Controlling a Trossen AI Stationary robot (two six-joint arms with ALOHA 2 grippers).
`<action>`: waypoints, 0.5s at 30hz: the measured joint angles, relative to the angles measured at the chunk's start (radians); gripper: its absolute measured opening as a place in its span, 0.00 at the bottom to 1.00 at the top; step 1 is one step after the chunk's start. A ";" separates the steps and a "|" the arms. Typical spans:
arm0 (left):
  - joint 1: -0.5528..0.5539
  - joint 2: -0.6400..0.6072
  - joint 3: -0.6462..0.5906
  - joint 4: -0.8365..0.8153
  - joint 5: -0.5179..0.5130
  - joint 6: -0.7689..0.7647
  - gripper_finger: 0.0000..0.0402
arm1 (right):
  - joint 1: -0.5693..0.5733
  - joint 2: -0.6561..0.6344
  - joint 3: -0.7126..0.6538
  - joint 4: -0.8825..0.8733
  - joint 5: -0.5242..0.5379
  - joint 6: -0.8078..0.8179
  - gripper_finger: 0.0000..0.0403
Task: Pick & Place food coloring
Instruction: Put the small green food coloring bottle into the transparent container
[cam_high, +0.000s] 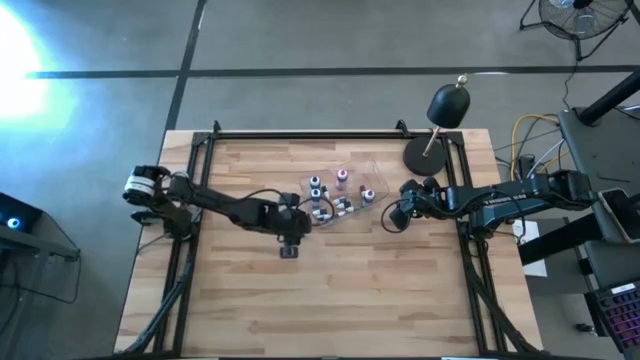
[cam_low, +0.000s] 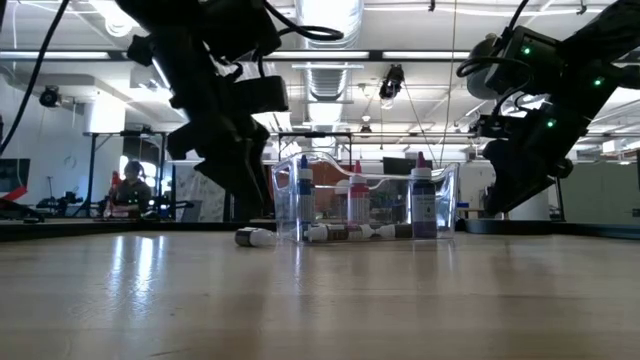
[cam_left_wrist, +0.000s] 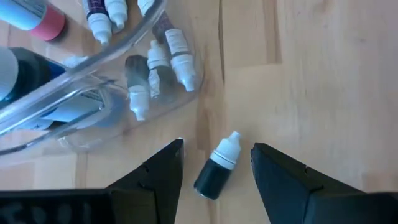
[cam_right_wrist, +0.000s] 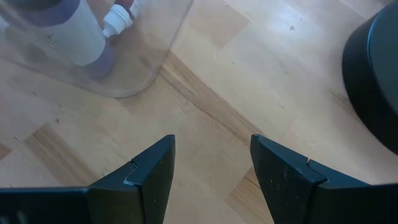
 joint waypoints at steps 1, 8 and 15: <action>0.003 0.000 0.000 0.000 0.009 0.013 0.42 | 0.000 0.000 0.000 0.000 0.000 0.003 0.50; 0.008 0.026 0.000 0.035 0.088 0.116 0.42 | 0.000 0.000 0.000 0.000 0.000 0.005 0.50; 0.008 0.094 -0.001 0.063 0.074 0.160 0.42 | 0.000 0.000 0.000 -0.002 -0.001 0.012 0.50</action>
